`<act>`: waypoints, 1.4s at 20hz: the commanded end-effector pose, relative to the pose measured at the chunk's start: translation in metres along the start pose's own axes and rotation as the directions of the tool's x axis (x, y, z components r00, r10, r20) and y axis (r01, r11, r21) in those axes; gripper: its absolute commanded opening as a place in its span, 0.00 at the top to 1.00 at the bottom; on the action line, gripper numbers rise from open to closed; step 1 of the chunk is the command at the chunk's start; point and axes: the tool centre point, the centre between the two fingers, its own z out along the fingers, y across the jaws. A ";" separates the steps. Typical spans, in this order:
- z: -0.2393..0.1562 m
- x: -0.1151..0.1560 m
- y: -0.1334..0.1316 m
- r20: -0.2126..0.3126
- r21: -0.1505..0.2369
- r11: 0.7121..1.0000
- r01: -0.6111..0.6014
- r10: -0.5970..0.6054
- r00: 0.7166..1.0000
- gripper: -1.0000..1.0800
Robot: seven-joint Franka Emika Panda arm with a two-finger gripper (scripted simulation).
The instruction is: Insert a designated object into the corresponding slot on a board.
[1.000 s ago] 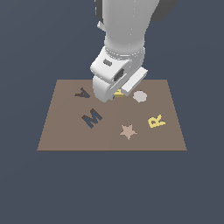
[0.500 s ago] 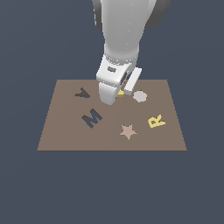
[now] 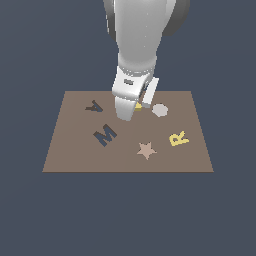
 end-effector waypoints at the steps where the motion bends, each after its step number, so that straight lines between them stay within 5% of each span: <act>1: 0.000 0.000 0.000 0.000 -0.001 1.000 0.003 -0.003 1.000 0.04; 14: 0.020 0.000 0.000 0.001 -0.001 1.000 0.003 -0.003 1.000 0.04; 15: 0.020 0.000 0.000 0.001 -0.001 1.000 0.003 -0.003 1.000 1.00; 28: 0.016 0.000 0.000 0.001 -0.001 1.000 0.003 -0.003 1.000 1.00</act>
